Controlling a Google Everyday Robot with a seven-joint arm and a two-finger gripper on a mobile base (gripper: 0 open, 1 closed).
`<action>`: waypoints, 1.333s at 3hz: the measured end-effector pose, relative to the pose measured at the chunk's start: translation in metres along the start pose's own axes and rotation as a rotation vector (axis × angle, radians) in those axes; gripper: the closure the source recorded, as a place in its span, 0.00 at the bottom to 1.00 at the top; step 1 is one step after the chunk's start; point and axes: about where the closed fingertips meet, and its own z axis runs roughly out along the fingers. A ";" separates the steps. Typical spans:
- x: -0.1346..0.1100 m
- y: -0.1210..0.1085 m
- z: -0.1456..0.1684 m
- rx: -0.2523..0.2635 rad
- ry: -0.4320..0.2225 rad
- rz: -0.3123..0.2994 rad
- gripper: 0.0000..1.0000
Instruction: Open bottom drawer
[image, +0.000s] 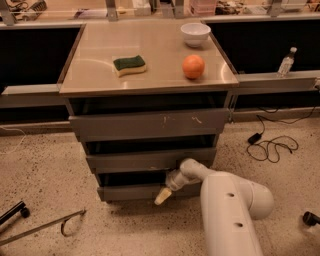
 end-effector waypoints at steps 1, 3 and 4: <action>0.019 -0.008 0.028 -0.039 0.018 0.049 0.00; 0.021 0.001 0.024 -0.062 0.012 0.063 0.00; 0.020 0.001 0.023 -0.062 0.012 0.063 0.00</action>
Offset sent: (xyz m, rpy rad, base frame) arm -0.0108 0.0015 -0.0820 0.0396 0.1657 -0.0086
